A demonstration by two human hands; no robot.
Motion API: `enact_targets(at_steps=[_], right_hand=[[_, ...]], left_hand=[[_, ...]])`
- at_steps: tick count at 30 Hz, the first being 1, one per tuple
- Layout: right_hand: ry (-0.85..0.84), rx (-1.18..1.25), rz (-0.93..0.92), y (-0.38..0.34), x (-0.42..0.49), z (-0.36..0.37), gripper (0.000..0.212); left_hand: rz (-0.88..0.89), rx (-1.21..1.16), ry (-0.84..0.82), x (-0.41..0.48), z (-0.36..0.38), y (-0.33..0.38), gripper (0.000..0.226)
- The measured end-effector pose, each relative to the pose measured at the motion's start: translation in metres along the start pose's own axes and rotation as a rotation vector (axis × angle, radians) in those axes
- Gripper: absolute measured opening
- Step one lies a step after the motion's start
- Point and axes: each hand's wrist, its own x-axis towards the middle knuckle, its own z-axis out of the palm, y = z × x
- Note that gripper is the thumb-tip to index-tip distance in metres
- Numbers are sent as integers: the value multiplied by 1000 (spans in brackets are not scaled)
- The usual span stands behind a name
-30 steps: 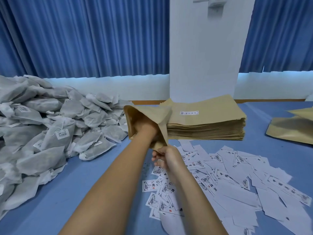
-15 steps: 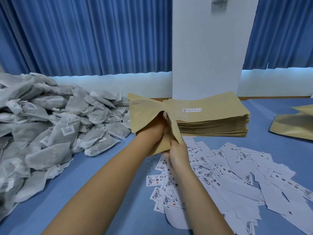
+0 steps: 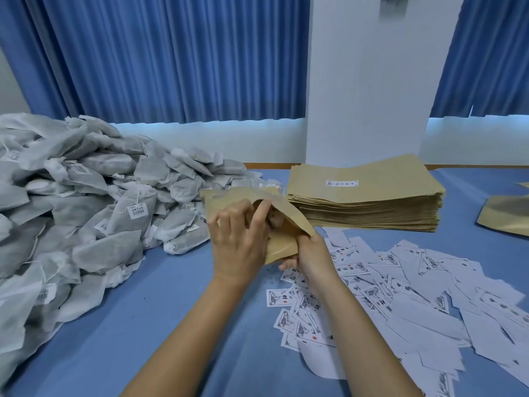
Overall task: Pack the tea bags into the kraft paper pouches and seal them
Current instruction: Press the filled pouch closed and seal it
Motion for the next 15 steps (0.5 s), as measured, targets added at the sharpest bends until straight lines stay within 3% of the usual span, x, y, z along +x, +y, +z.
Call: enact_targets(at_steps=[2, 5, 7, 9, 11, 13, 15], right_hand=[[-53, 19, -4, 0, -4, 2, 35], [-139, 74, 40, -3, -12, -2, 22], [-72, -357, 14, -6, -9, -19, 20], [137, -917, -18, -10, -5, -41, 29], [242, -1276, 14, -9, -4, -57, 36], [191, -1476, 138, -4, -3, -61, 36], [184, -1510, 175, 3, -3, -61, 34]], left_hand=[[4, 3, -95, -8, 1, -4, 30], [-53, -184, -352, -17, 5, -9, 23], [-71, -271, -457, -22, 4, -12, 25], [-106, -376, -544, -28, 5, -13, 31], [-187, -450, -624, -33, 8, -14, 39], [-242, -506, -682, -38, 11, -17, 41], [-288, -571, -709, -41, 13, -20, 45]])
